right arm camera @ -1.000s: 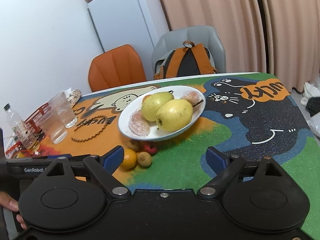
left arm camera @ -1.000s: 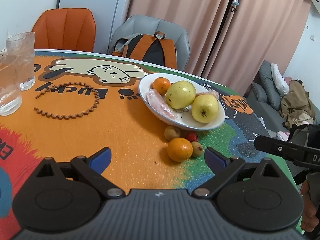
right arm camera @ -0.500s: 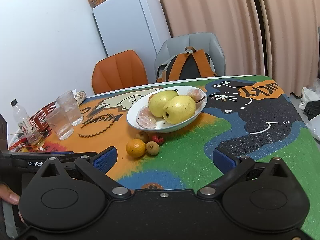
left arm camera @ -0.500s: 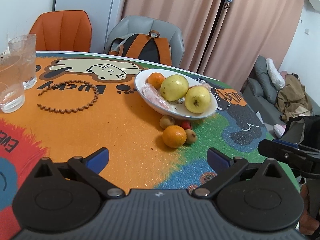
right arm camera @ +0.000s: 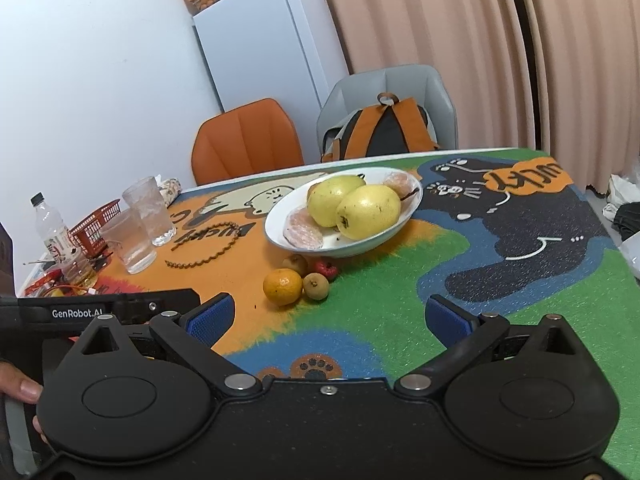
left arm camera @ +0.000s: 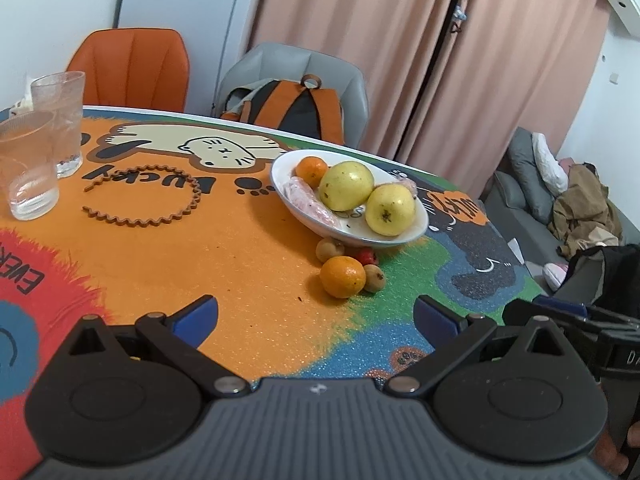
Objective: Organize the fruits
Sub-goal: 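Close the left gripper on the mandarin beside the plate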
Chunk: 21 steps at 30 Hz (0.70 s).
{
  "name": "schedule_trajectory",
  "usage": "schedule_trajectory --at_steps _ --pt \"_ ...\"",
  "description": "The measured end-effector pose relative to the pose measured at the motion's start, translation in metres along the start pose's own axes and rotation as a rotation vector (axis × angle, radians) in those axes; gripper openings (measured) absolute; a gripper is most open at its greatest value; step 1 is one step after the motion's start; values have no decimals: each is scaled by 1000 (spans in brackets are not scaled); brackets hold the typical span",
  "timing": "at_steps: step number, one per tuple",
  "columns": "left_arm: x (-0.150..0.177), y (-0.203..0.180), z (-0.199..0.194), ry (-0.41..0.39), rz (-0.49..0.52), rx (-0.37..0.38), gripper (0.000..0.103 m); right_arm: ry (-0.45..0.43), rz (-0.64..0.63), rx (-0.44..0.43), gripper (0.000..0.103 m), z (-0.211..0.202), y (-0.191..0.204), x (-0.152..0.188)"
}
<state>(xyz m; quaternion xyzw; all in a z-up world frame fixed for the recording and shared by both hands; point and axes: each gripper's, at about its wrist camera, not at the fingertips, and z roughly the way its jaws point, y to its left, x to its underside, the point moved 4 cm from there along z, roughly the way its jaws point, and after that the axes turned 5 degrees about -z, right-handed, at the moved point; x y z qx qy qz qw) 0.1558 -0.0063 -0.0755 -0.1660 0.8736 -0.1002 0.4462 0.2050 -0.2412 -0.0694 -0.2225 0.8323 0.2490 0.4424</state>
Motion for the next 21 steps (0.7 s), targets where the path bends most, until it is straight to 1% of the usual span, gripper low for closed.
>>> schedule_trajectory --at_steps 4,10,21 --pt "-1 0 8 -9 -20 -9 102 20 9 -16 92 9 -5 2" --pt "0 -4 26 -12 -31 0 100 39 14 -33 92 19 -12 4" --pt "-1 -13 53 -10 -59 31 95 84 -13 -26 92 33 -21 4"
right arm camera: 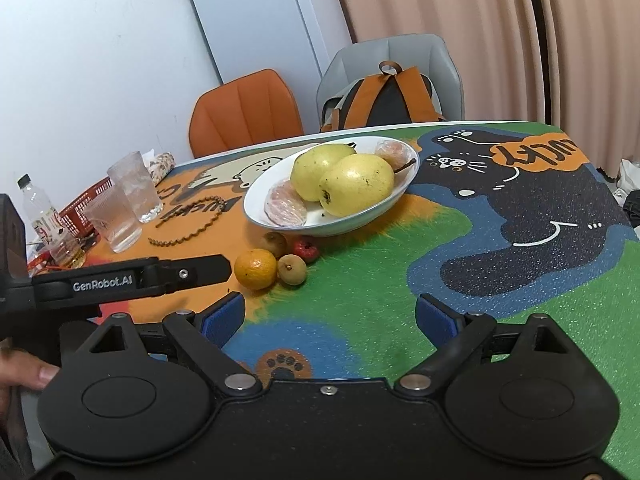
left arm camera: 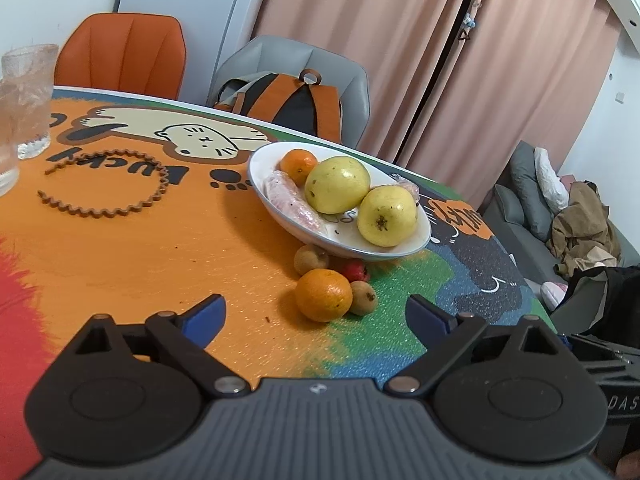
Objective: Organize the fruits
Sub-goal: 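Close the left gripper on the mandarin beside the plate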
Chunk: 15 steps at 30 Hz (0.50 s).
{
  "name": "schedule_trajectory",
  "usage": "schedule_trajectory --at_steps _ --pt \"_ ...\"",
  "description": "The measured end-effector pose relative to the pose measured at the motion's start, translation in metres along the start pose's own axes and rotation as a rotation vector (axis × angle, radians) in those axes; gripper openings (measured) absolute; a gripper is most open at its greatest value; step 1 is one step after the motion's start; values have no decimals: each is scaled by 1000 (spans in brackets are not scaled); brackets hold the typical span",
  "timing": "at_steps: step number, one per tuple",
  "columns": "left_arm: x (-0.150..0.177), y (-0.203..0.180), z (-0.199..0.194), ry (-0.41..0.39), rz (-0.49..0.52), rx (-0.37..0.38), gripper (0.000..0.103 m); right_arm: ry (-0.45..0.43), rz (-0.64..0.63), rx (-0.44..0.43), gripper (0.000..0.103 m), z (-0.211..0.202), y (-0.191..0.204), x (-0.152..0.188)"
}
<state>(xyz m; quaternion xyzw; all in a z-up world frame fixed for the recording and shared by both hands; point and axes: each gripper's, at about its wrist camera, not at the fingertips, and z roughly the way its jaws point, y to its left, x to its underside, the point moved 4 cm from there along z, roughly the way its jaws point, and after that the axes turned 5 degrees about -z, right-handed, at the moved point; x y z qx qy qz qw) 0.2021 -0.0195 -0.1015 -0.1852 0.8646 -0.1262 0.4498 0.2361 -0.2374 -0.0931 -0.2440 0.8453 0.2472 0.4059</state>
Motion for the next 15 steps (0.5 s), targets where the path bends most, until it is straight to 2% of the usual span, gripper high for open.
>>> schedule_trajectory --at_steps 10,14,15 --pt "-4 -4 14 -8 -22 14 91 23 -47 12 92 0 4 -6" --pt "-1 0 24 8 -44 16 83 35 -86 8 92 1 12 -10" --pt "0 1 26 15 -47 11 74 36 -96 5 92 2 14 -10"
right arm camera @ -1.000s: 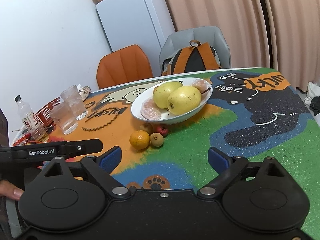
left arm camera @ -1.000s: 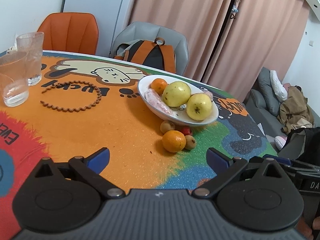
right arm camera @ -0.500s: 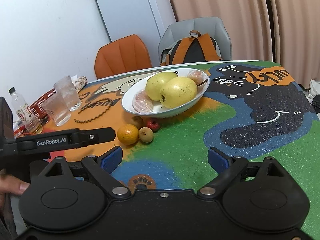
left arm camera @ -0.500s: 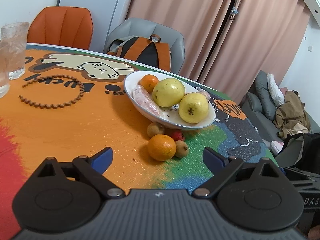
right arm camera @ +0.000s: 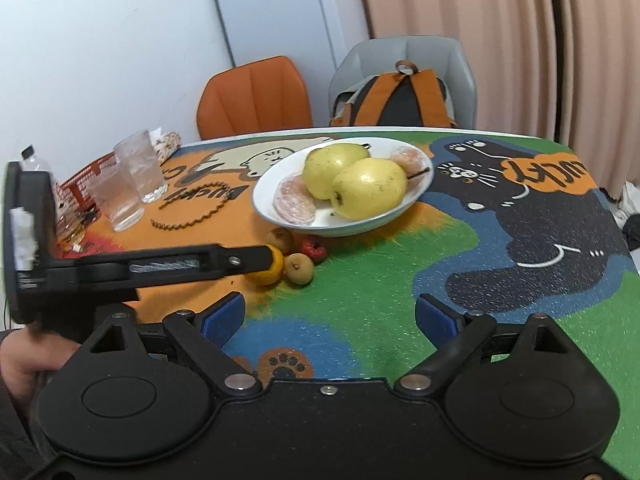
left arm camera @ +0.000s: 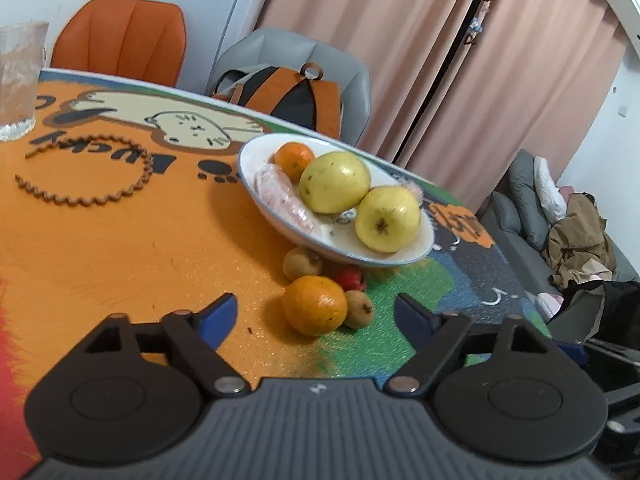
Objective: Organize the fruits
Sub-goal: 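Close the left gripper on the mandarin beside the plate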
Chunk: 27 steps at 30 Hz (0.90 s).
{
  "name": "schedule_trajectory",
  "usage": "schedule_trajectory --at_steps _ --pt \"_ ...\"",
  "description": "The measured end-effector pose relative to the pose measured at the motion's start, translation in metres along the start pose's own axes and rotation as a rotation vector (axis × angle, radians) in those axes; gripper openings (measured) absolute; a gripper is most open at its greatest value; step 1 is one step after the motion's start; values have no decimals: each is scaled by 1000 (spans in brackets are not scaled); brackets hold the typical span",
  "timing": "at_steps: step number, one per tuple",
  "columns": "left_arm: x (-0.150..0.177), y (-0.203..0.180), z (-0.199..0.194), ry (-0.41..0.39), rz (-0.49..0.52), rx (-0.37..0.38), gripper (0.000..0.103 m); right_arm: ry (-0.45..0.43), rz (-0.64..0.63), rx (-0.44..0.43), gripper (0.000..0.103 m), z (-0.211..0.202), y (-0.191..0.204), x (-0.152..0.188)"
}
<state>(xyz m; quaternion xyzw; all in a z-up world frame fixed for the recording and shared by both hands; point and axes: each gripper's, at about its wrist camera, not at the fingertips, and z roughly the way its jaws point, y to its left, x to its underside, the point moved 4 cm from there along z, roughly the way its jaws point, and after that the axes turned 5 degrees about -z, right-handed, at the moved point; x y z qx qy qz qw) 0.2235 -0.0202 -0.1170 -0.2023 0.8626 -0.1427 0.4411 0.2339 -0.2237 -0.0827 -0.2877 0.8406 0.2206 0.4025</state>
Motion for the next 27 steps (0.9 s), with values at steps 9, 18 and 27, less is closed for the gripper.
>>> schedule_trajectory --at_steps 9,18,27 --pt "0 12 -3 27 -39 73 4 15 -8 -8 92 14 8 -4" --pt "-2 14 -13 35 -33 56 15 30 8 -24 77 30 12 -5" --pt "-5 8 -3 8 -31 36 78 38 39 -5 79 30 -4 2"
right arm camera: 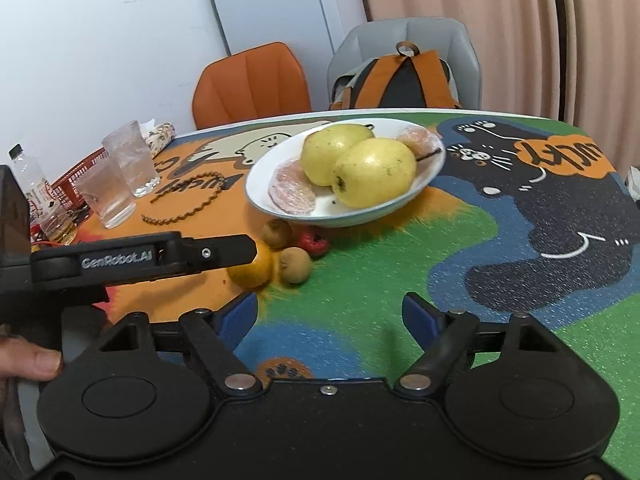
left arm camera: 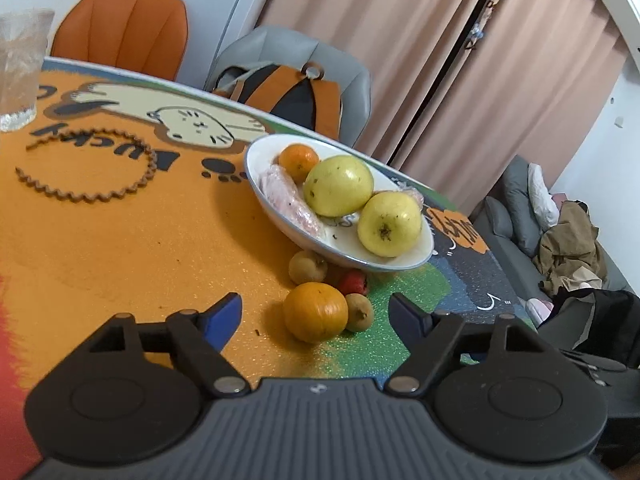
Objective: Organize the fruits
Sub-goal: 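Close the left gripper on the mandarin beside the plate, then lift the mandarin with the left gripper while the right gripper approaches the small brown fruit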
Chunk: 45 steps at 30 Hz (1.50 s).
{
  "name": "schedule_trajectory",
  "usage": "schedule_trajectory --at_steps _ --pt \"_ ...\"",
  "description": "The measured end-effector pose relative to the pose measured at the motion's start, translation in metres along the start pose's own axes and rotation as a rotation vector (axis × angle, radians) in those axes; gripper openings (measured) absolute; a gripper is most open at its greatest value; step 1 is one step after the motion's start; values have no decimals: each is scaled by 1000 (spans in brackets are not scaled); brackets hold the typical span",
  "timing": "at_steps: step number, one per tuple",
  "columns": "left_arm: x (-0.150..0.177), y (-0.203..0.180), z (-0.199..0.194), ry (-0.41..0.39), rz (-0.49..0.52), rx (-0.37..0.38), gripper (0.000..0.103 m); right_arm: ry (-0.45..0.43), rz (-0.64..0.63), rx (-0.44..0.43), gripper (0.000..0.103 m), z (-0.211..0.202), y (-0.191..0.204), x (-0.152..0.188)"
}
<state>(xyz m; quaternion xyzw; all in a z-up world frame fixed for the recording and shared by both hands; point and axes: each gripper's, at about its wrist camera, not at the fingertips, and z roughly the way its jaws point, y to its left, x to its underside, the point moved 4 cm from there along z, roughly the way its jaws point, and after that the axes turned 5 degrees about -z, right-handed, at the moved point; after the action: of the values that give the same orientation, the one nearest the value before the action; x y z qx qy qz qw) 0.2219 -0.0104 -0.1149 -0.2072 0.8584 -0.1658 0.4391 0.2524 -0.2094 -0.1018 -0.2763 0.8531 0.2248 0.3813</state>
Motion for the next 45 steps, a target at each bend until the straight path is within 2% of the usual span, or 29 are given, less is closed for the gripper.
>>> schedule_trajectory --at_steps 3,4,6,8,16,22,27,31,38,40,41,43,45 --pt "0 -3 8 9 10 -5 75 1 12 8 79 0 -7 0" --pt "1 -4 11 13 14 -3 72 0 16 9 79 0 -9 0" --pt "3 -7 16 28 26 2 61 0 17 8 79 1 -11 0" --pt "5 -6 21 47 35 -6 38 3 15 5 79 4 -11 0" --pt "5 -5 12 30 64 11 37 7 17 -29 77 18 -6 -3" --pt "-1 5 4 15 49 -10 37 16 9 -51 70 28 3 -7" --pt "-5 13 -2 1 42 -30 37 10 -11 -66 70 35 13 -14" --pt "-9 19 -7 -9 32 -42 37 20 -17 -67 64 45 17 -17" --pt "-13 29 -14 -29 25 -72 37 37 -34 -57 62 59 24 -20" --pt "-15 31 -17 -37 19 -78 37 46 -46 -50 49 64 26 -20" --pt "-15 33 -19 -41 16 -83 37 53 -47 -50 46 66 27 -19" --pt "-17 35 -22 -47 14 -90 37 49 -73 -17 28 68 28 -20" --pt "-19 37 -24 -51 11 -94 37 57 -72 -14 25 69 28 -21"
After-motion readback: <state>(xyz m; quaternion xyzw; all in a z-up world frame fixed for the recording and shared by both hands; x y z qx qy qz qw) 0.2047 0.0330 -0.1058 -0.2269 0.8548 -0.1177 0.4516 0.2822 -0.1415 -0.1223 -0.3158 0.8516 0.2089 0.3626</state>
